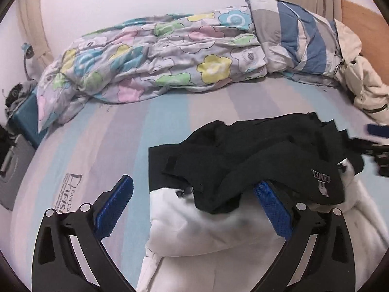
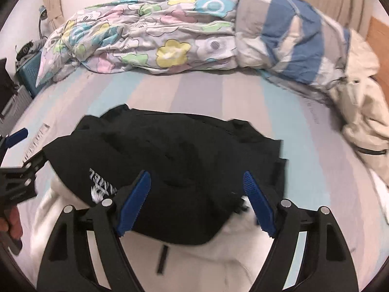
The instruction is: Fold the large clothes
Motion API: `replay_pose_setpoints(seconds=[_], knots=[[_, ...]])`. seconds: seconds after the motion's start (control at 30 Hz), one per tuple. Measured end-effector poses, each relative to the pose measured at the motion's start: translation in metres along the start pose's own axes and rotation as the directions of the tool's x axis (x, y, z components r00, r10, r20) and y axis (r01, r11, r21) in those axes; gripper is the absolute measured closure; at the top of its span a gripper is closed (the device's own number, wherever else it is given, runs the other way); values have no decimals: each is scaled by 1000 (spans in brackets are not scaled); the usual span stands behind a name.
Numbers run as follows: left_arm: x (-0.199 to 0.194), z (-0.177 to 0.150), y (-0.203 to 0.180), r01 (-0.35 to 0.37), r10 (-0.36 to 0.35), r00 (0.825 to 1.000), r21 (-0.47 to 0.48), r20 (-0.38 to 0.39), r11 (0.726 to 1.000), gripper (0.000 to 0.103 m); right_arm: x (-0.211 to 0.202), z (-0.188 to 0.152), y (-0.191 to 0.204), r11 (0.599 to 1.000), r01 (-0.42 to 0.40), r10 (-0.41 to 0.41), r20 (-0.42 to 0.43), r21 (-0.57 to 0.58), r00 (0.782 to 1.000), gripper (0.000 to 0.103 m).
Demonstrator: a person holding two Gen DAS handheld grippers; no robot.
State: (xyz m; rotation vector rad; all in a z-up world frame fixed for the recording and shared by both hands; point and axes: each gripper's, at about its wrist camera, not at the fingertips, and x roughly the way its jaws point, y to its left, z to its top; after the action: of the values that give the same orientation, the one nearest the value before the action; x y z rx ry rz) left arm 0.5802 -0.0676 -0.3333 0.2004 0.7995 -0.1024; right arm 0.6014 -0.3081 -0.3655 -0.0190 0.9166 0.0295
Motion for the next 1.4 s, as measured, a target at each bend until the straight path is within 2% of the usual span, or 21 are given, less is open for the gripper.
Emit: replay_pose_setpoints(seconds=[0.13, 0.27, 0.43, 0.53, 0.67, 0.73, 0.83, 0.97, 1.17, 1.4], knots=[[-20, -3, 11, 8, -8, 1000, 34, -8, 999, 6, 30, 3, 10, 1000, -14, 12, -62, -20, 998, 32], [-29, -19, 17, -4, 4, 1000, 51, -10, 999, 6, 55, -23, 20, 999, -28, 21, -150, -40, 988, 37], [-1, -24, 3, 45, -44, 999, 36, -24, 998, 6, 64, -53, 21, 998, -11, -1, -204, -57, 979, 39], [14, -9, -14, 93, -93, 996, 28, 2, 995, 6, 42, -38, 12, 1000, -6, 4, -144, -16, 990, 39], [32, 23, -45, 177, -180, 983, 59, 48, 982, 6, 27, 6, 4, 1000, 8, -9, -56, -21, 998, 37], [47, 33, -56, 203, -205, 978, 55, 39, 978, 6, 39, 22, 0, 1000, 19, -20, -45, -22, 999, 37], [80, 39, -68, 239, -239, 971, 36, 10, 970, 6, 67, 26, -4, 999, 27, -29, -78, -20, 997, 37], [110, 22, -76, 242, -240, 969, 30, -53, 970, 6, 89, 11, -7, 1000, 16, -18, -125, -16, 992, 37], [123, -13, -79, 246, -240, 963, 39, -122, 968, 6, 98, -27, -10, 1000, 14, -15, -175, -5, 984, 37], [124, -44, -87, 233, -224, 962, 47, -155, 971, 5, 102, -63, -11, 998, 13, 0, -226, 54, 974, 37]])
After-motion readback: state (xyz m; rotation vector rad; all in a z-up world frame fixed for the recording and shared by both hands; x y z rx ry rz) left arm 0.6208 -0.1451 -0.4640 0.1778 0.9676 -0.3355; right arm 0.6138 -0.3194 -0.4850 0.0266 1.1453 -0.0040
